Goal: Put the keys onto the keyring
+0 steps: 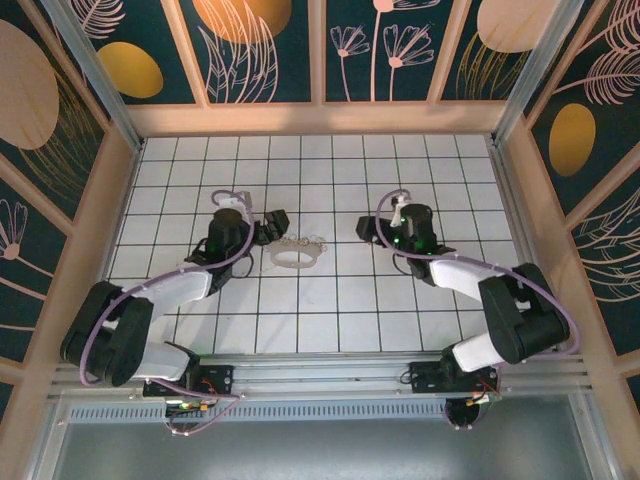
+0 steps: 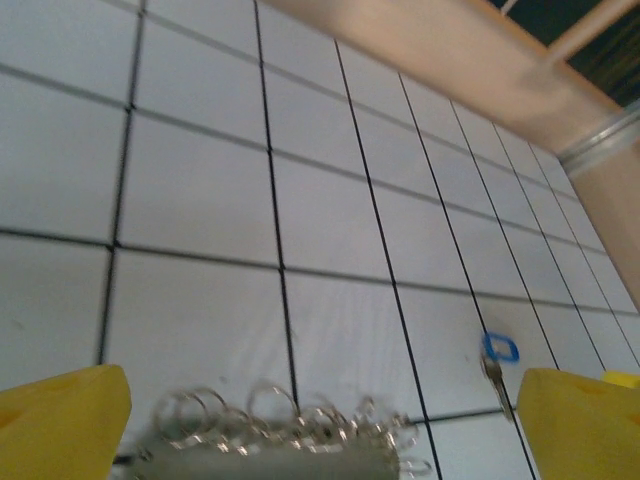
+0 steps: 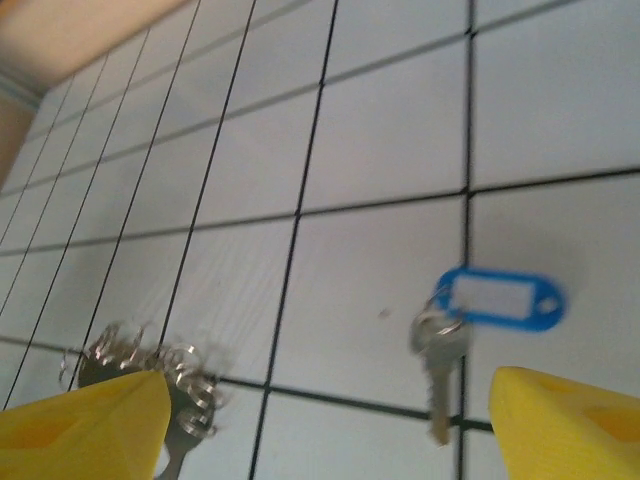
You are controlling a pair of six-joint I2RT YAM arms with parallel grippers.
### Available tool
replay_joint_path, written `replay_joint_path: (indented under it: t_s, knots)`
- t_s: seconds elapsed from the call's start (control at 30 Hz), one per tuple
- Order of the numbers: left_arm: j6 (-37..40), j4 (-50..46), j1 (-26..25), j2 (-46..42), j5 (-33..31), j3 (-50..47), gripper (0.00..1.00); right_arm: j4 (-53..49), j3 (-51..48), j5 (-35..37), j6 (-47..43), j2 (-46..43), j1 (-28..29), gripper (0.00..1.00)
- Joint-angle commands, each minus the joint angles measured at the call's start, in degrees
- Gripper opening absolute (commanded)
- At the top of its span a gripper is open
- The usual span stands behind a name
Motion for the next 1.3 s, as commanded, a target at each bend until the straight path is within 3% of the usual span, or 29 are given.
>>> replay_joint_path:
  t_s: [0.0,0.23,0.6,1.27]
  knots:
    - [-5.3,5.5,-1.2,2.4,1.4,-2.0,0.99,1.4,2.1,-1.5,1.3,2.0,3.0,0.82]
    - [-9.1,11.0,-1.7,8.1,3.5,-3.1,0.99,-0.6,6.1,-1.5,0.1,6.3,7.1,0.83]
    - [-8.8,13.5,-1.7,12.9,5.4,-1.9,0.99,2.1,6.7,-6.2,0.6,9.7,7.2,0.71]
    - [-6.9,14.1,-1.7,19.8,6.9,4.4,0.99,2.5,7.8,-5.3,1.2,13.1,11.2,0.66]
